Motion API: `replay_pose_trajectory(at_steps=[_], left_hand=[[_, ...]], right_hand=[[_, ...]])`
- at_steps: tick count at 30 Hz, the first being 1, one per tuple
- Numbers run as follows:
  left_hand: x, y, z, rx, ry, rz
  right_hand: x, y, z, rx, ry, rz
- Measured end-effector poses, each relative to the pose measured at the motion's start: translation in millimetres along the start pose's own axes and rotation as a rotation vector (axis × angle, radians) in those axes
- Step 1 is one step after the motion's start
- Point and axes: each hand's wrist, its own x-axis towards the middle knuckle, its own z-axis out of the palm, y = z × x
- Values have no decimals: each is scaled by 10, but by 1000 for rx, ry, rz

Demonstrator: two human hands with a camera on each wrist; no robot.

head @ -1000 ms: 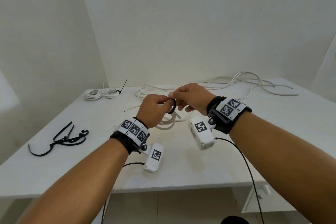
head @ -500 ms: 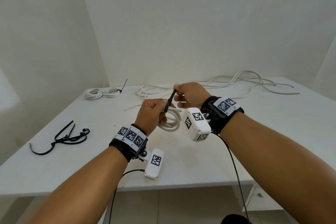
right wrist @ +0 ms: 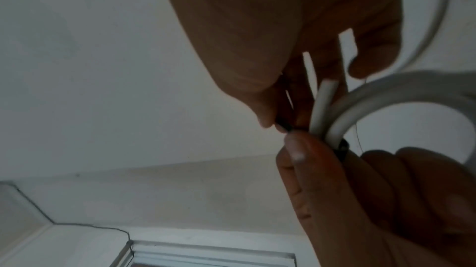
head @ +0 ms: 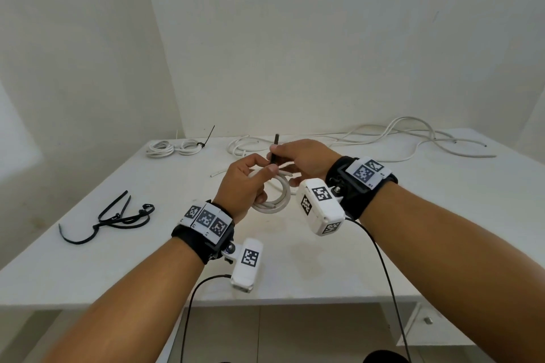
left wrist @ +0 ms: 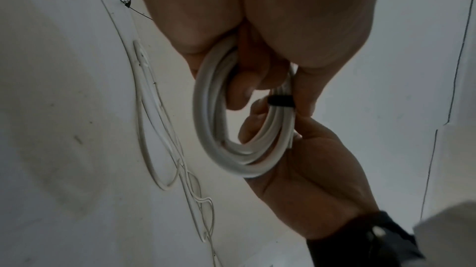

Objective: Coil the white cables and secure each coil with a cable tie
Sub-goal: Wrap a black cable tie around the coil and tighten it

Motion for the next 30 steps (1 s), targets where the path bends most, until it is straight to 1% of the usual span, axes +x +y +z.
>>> replay_pose_trajectory(at_steps=[2,5,8,9,11,14,16,18,19,20,23,24,25,26,28,30], left_hand=[[-9,21,-6,18,-3,-12],[-23,103,-88,96,-46,8],[-62,193,-260,188,-120,17],[-74,223,-325,208,-125,14],[-108,245,-461,284,-95,10],[-185,232,-681,370,-10,7],[-225,221,-842,386,32,-16],[-243,221,-1031,419,96,-61],[-247,233,-1130,444,131,-85],[-236,244,-1236,467,165,-104],[-146,262,-1558,444,238,-147],[-96,267,-1661,405,247,-155],[-37,273,-1753,381,254,-163],[20,291,-1831,389,260,-174],[118,340,-1950,484,246,-193],[201,385,-2036,608,207,-197]], right_hand=[[42,-8,46,-79,76,-60],[106,-53,113,-122,150,-50],[192,-96,227,-127,170,-29],[231,-100,283,-144,165,-34],[309,-83,426,-144,146,-41],[446,-11,668,-7,59,-22],[550,43,811,58,2,34],[661,105,924,27,-57,108],[703,125,981,-36,-87,138],[747,137,1036,-147,-110,151],[857,198,1206,-689,-175,116],[904,233,1264,-850,-183,101],[952,271,1313,-958,-181,94],[992,305,1356,-1022,-170,103],[1046,347,1406,-1118,-160,122],[1069,358,1400,-1124,-161,158]])
